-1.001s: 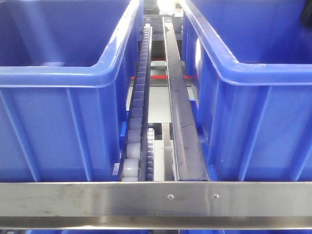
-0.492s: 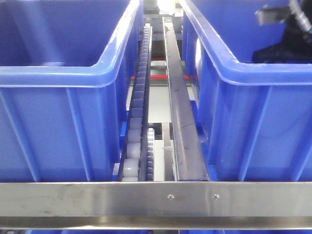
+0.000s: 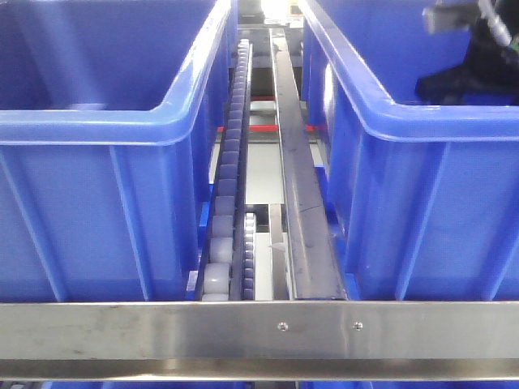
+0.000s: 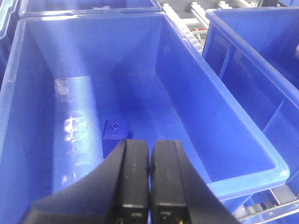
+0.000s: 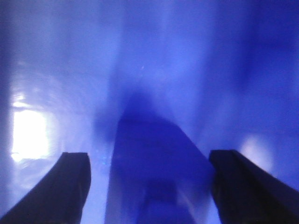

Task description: Pick and sort blue part to right shelf

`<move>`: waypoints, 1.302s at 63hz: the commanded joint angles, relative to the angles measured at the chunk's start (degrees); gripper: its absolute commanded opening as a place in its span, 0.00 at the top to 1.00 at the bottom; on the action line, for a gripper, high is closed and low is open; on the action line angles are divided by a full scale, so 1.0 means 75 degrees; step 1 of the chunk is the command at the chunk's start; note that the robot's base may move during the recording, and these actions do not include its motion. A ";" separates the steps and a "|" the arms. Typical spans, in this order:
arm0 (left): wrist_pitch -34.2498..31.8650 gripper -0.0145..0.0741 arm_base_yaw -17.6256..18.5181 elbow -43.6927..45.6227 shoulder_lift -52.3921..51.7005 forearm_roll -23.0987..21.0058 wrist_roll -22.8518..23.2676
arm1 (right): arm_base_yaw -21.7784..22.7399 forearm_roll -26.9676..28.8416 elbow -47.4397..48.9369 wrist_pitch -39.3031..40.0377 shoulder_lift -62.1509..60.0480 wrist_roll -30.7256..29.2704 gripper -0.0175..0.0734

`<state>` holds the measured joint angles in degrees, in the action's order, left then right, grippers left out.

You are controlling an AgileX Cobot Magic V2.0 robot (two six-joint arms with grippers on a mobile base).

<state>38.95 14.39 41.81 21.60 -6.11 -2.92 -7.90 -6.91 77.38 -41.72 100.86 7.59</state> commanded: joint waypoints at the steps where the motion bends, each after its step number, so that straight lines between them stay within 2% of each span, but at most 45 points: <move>1: -0.0528 0.70 0.0045 0.0213 0.0055 -0.0102 0.0002 | 0.0025 -0.0119 0.0198 0.0206 -0.0989 -0.0073 0.24; 9: -0.0528 0.70 0.0045 0.0213 0.0055 -0.0102 0.0002 | 0.0025 -0.0119 -0.0213 0.0161 -0.2048 -0.0073 0.45; 17: -0.0528 0.70 0.0045 0.0213 0.0055 -0.0102 0.0002 | 0.0025 -0.0119 -0.1147 0.0438 -0.3221 -0.0073 0.70; 21: -0.0528 0.70 0.0045 0.0213 0.0055 -0.0102 0.0002 | 0.0025 -0.0119 -0.1713 0.0648 -0.3848 -0.0073 0.78; 42: -0.0573 0.70 0.0045 0.0213 0.0055 -0.0102 0.0002 | 0.0019 -0.0119 -0.5079 0.1956 -0.7741 -0.0073 0.77; 51: -0.0604 0.70 0.0045 0.0213 0.0055 -0.0102 0.0002 | 0.0019 -0.0152 -0.6180 0.2190 -0.9775 -0.0073 0.77; 67: -0.0692 0.70 0.0045 0.0213 0.0055 -0.0102 0.0002 | 0.0019 -0.0194 -0.6792 0.2313 -1.2125 -0.0073 0.77; 82: -0.0692 0.70 0.0045 0.0202 0.0055 -0.0102 0.0002 | 0.0019 -0.0205 -0.6792 0.2788 -1.2631 -0.0073 0.77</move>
<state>38.79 14.39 41.81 21.60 -6.14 -2.92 -7.90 -7.45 25.02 -27.66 5.58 7.38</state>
